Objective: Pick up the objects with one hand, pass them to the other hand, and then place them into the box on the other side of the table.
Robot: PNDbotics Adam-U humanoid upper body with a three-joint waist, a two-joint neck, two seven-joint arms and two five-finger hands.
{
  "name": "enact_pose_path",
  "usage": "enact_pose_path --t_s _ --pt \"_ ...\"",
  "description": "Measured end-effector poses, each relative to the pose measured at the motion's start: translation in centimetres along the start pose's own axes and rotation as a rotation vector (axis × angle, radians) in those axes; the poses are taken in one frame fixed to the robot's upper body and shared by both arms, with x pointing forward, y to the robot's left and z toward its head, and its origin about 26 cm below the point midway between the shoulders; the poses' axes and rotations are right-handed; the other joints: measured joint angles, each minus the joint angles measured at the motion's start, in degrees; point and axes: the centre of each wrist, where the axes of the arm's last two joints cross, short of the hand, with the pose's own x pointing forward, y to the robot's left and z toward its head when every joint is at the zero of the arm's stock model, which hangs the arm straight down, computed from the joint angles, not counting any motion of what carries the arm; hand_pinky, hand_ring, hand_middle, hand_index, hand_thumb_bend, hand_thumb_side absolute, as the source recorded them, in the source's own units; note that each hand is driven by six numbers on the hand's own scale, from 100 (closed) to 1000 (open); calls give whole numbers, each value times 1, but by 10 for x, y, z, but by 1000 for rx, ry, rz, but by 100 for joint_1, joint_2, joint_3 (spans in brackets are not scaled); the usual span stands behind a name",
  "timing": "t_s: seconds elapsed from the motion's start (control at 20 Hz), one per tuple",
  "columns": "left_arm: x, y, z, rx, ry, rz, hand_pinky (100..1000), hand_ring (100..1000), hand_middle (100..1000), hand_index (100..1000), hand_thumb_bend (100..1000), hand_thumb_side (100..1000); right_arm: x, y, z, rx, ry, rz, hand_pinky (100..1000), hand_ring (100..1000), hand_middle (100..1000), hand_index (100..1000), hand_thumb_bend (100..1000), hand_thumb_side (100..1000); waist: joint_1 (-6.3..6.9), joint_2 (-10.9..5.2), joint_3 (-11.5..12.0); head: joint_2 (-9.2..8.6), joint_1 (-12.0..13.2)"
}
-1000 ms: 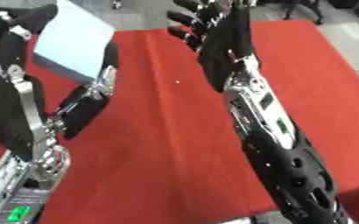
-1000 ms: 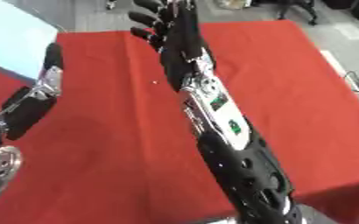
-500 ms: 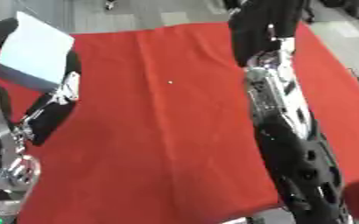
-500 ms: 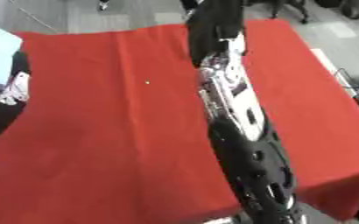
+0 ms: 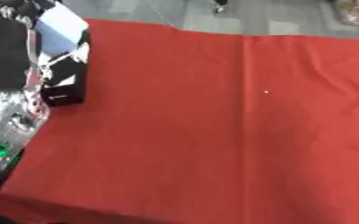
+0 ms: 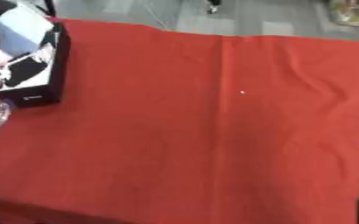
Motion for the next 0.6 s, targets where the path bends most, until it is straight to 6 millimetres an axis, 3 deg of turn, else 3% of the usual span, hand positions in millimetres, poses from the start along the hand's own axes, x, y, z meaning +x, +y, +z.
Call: enact_pose_path --t_s 0.25,0.4,0.45,0.5,0.55,0.6 --pt "-79 -10 -41 -212 337 -164 687 547 528 577 311 122 -12 -8 3 -7 2 100 782 754 720 934 100 965 21 -6 -135 0 259" --pt "-122 -20 -53 -322 541 -218 735 622 613 705 337 282 -15 -9 5 0 4 120 782 753 717 934 100 963 26 -6 -205 0 273" --pt "-133 -24 -54 -358 600 -222 735 622 613 705 337 282 -15 -9 5 3 4 124 782 753 717 934 100 963 28 -6 -221 0 264" --pt "-140 -26 -55 -384 642 -222 759 696 689 806 559 567 -15 -9 5 6 3 127 781 753 715 935 100 961 31 -6 -226 0 254" --pt "-144 -29 -56 -410 675 -219 776 735 735 842 752 656 -16 -9 5 8 2 129 781 753 715 934 100 962 31 -6 -233 0 236" --pt "-145 -31 -56 -429 691 -212 787 755 762 862 867 661 -16 -9 6 11 2 132 781 752 714 935 100 963 31 -6 -253 0 204"
